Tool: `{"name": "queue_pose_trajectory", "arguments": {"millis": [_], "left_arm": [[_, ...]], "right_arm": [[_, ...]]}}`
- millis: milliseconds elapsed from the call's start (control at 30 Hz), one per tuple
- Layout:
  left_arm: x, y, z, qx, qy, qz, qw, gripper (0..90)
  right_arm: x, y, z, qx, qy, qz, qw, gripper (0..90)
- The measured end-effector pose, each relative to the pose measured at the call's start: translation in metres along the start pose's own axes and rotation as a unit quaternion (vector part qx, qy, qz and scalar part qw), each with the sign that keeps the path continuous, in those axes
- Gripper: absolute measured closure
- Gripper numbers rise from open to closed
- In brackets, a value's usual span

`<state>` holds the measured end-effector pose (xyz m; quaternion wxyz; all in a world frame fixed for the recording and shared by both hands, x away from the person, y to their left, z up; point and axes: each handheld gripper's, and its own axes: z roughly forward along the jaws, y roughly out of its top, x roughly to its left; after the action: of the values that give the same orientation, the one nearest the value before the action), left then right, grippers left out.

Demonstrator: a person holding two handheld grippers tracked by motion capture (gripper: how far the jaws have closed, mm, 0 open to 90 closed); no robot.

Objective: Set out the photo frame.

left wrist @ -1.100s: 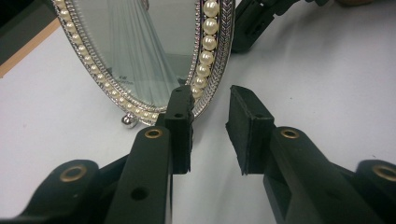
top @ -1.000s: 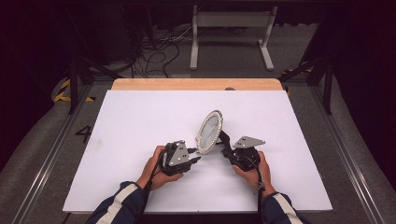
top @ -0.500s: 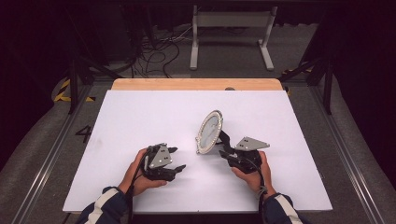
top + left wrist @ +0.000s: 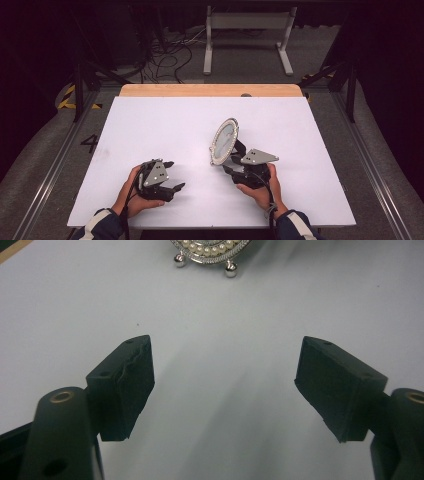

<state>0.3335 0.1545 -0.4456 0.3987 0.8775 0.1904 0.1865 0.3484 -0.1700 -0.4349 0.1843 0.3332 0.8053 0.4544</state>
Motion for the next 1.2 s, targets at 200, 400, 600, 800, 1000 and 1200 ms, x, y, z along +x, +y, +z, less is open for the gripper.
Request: {"name": "queue_pose_trajectory", "arguments": {"millis": [200,400,600,800,1000,1200], "left_arm": [[-0.001,-0.003,0.000,0.011,0.005,0.000,0.9999,21.5],[-0.003,-0.008,-0.004,0.015,0.010,-0.009,0.9998,21.3],[-0.005,-0.014,-0.008,0.020,0.014,-0.012,0.9996,21.1],[-0.005,-0.018,-0.013,0.023,0.020,-0.022,0.9993,20.7],[-0.006,-0.019,-0.012,0.028,0.021,-0.019,0.9992,20.1],[-0.006,-0.019,-0.011,0.031,0.019,-0.015,0.9992,19.8]], "right_arm": [[0.002,0.003,0.011,0.002,-0.004,0.013,0.9999,47.4],[0.006,0.009,0.021,-0.003,-0.004,0.026,0.9996,43.2],[0.008,0.011,0.032,-0.006,-0.012,0.040,0.9991,41.8],[0.006,0.015,0.036,-0.023,-0.020,0.053,0.9981,44.2],[0.003,0.015,0.034,-0.028,-0.022,0.066,0.9972,54.5],[0.000,0.014,0.034,-0.026,-0.009,0.071,0.9971,55.7]]}}
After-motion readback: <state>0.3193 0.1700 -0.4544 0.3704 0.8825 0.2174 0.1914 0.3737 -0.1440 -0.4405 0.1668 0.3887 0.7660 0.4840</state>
